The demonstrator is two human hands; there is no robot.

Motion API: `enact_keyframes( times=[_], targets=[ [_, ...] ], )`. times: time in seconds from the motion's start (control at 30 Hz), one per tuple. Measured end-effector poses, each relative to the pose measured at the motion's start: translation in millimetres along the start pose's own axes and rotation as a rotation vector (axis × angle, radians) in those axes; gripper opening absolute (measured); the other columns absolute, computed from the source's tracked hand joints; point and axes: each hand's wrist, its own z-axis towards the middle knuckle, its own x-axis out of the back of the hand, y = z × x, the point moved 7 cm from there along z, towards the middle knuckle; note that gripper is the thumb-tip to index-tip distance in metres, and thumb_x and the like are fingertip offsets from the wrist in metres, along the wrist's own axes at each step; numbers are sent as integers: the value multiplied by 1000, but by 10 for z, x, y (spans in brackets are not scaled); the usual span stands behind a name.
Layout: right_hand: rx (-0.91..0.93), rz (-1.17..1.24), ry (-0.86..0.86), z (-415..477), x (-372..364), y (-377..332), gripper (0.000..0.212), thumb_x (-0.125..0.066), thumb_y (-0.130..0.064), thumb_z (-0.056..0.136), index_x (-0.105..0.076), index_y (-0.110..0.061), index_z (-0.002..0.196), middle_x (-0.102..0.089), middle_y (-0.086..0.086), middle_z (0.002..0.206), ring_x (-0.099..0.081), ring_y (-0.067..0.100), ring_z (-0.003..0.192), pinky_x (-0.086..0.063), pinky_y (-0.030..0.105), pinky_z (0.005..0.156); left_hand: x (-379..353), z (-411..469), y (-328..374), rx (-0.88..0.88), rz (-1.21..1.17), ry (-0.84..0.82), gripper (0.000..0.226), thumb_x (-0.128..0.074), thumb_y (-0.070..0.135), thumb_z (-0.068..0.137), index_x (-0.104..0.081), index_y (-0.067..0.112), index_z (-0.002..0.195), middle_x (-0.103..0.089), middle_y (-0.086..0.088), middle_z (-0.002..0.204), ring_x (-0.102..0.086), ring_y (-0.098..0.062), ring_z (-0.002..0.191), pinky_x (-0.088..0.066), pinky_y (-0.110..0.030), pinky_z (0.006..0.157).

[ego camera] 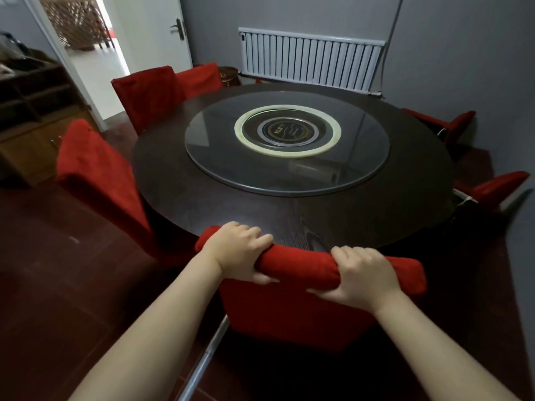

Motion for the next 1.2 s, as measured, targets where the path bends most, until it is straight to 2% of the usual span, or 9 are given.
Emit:
enact_keyframes(
  times=[0.13,0.4,0.57,0.7,0.77,0.87,1.0,1.1,1.2],
  targets=[
    [-2,40,-12,318,12,20,70,-61,-82,58,-54,-13,66,-59,3,58,-60,26,50,-47,32,49,-7,131,-325,12,-34,22,69,-51,84,60,-58,18,78,-61,-1,65,-64,-27,55,-47,-29,52],
    [-148,-18,-43,962,10,-72,72,-45,-88,59,-53,-17,64,-59,-2,55,-58,19,47,-41,26,45,-14,406,-1097,-9,-32,40,76,-48,87,57,-61,16,81,-61,-2,66,-63,-27,55,-48,-29,54],
    [-161,-18,-64,956,-8,-85,70,-49,-86,59,-53,-16,64,-58,-1,55,-58,20,46,-42,28,46,-46,385,-1111,-19,-77,37,74,-43,89,59,-57,19,78,-61,1,64,-63,-24,56,-47,-29,53],
    [-139,-35,-73,984,13,-93,71,-51,-87,59,-53,-16,65,-59,-2,56,-59,20,48,-41,27,47,-70,392,-1144,15,-50,29,73,-32,94,57,-43,25,80,-64,3,69,-65,-23,64,-35,-27,52],
    [-143,-46,-94,986,7,-84,72,-47,-89,59,-53,-18,67,-59,-3,58,-59,18,50,-40,26,48,-100,400,-1161,21,-41,22,71,-29,95,56,-36,28,80,-63,5,69,-64,-21,63,-31,-26,53],
    [-140,-64,-146,956,-55,-93,75,-31,-95,59,-46,-23,72,-56,-9,63,-57,13,54,-36,25,50,-138,365,-1156,17,-36,10,70,-30,95,55,-36,29,77,-61,8,65,-62,-18,59,-31,-26,51],
    [-170,-37,-226,858,-100,-93,77,-24,-100,55,-38,-27,72,-38,-15,60,-41,8,54,-36,26,53,-147,308,-1077,25,-53,-64,70,-31,96,53,-40,30,75,-61,9,66,-62,-17,62,-33,-27,53],
    [-167,-14,-265,748,-88,-136,80,-24,-101,51,-42,-26,73,-45,-14,62,-47,9,56,-41,27,56,-155,174,-953,51,-54,-116,70,-31,96,51,-41,29,71,-53,11,60,-62,-19,62,-36,-27,54],
    [-120,-3,-234,615,-61,-283,80,-26,-101,49,-41,-26,73,-56,-10,69,-56,14,62,-36,28,57,-175,-32,-835,88,-37,-137,71,-31,96,50,-40,29,68,-39,13,54,-62,-19,62,-36,-27,55]
  ],
)
